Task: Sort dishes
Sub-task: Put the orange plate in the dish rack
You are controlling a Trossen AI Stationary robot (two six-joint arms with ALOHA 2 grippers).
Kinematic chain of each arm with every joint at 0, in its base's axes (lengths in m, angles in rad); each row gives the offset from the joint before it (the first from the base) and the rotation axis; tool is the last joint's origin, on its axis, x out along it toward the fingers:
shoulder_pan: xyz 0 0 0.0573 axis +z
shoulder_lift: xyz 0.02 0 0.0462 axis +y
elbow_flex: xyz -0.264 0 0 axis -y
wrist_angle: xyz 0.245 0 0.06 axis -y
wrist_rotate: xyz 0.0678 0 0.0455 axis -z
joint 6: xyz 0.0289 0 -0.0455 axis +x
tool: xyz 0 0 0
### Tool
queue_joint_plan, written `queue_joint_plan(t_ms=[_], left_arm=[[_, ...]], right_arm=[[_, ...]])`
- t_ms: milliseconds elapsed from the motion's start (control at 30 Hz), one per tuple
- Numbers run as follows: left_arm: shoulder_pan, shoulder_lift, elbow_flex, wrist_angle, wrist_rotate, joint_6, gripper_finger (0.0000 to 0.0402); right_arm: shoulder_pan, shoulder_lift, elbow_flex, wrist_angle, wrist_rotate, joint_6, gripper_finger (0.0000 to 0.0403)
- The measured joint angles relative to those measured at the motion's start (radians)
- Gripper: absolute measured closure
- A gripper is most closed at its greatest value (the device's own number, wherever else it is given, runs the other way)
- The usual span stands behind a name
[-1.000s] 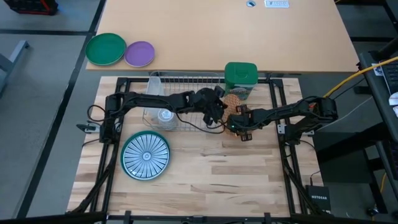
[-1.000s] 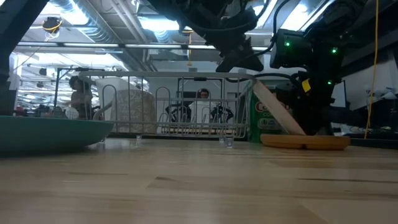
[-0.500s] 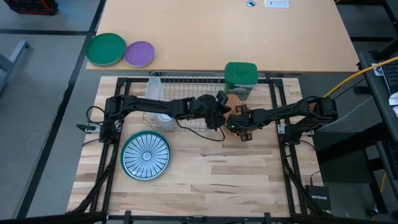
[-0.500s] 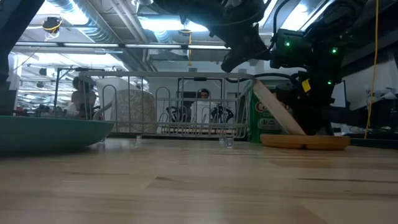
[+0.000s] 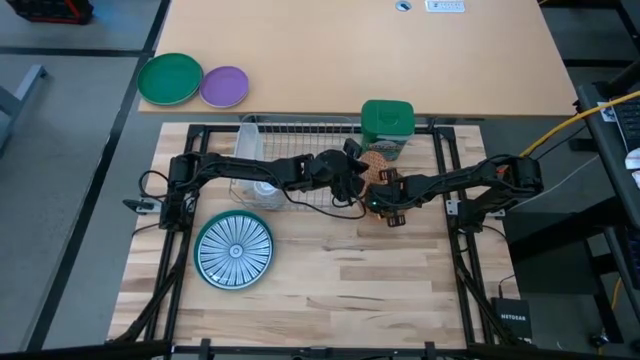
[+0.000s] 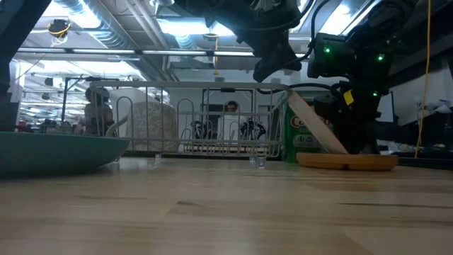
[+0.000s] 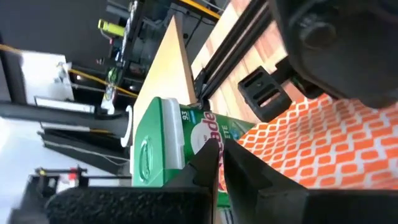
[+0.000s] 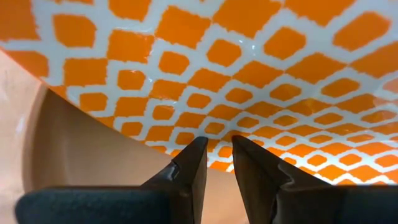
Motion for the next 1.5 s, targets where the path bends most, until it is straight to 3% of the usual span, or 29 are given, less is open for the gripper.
queue_joint_plan(t_ms=[133,233,500,633,767,933,1133,1500], left_arm=[[0.0,0.0,0.0,0.003,-0.004,0.042,0.0384],[0.0,0.0,0.0,0.004,-0.068,0.018,0.0363],[0.006,0.0,0.0,0.0,-0.125,-0.003,0.0228],[0.004,0.0,0.0,-0.018,-0.193,0.129,0.0189],[0.004,0.0,0.0,-0.089,-0.204,0.291,0.0187],[-0.001,0.0,0.0,-0.191,-0.198,0.357,0.0202],[-0.001,-0.003,0.0,-0.31,-0.037,0.363,0.0219],[-0.001,0.002,-0.001,-0.23,0.021,0.437,0.0227]], right_arm=[[0.0,0.0,0.0,0.0,0.0,0.0,0.0315],[0.0,0.0,0.0,0.0,0.0,0.0,0.0315],[0.0,0.0,0.0,-0.001,0.0,0.0,0.0315],[0.0,0.0,0.0,-0.001,0.0,0.0,0.0315],[0.0,0.0,0.0,-0.001,0.0,0.0,0.0315],[0.0,0.0,0.0,0.0,0.0,-0.002,0.0315],[0.0,0.0,-0.001,0.001,0.0,-0.027,0.0315],[0.0,0.0,-0.002,0.007,0.003,-0.062,0.0315]])
